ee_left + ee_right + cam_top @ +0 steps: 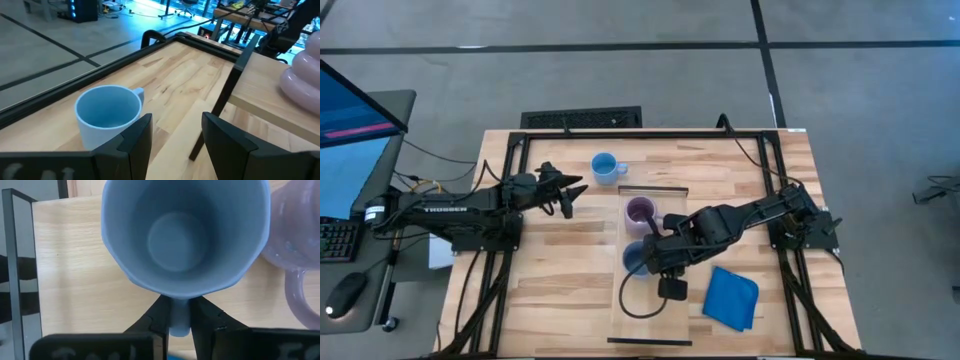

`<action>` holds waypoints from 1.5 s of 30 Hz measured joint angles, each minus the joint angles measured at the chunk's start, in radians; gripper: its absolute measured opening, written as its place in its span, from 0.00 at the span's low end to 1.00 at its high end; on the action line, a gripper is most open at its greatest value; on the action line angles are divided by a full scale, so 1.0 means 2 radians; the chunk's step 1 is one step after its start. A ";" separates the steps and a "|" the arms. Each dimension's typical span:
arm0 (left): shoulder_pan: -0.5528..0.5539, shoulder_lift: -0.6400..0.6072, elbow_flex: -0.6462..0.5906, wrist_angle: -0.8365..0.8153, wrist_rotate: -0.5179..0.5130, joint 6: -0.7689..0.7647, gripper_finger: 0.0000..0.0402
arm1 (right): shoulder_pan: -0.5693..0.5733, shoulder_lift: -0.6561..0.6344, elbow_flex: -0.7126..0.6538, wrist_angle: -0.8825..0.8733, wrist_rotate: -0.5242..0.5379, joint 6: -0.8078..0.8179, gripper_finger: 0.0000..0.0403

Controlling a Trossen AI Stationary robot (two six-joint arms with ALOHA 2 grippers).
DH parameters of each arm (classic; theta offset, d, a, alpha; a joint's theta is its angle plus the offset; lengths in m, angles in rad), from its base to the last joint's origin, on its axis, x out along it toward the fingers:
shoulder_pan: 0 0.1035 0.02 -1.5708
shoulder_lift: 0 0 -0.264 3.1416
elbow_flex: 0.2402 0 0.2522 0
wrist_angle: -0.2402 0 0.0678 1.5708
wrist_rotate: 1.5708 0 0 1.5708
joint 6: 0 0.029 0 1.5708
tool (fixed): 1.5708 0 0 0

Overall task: Stack small to large cups/mugs on shelf
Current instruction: Put the dark blue mug on the shelf

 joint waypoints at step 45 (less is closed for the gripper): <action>0.000 0.000 0.000 0.000 0.002 0.000 0.40 | 0.001 -0.001 0.000 0.008 -0.002 0.017 0.24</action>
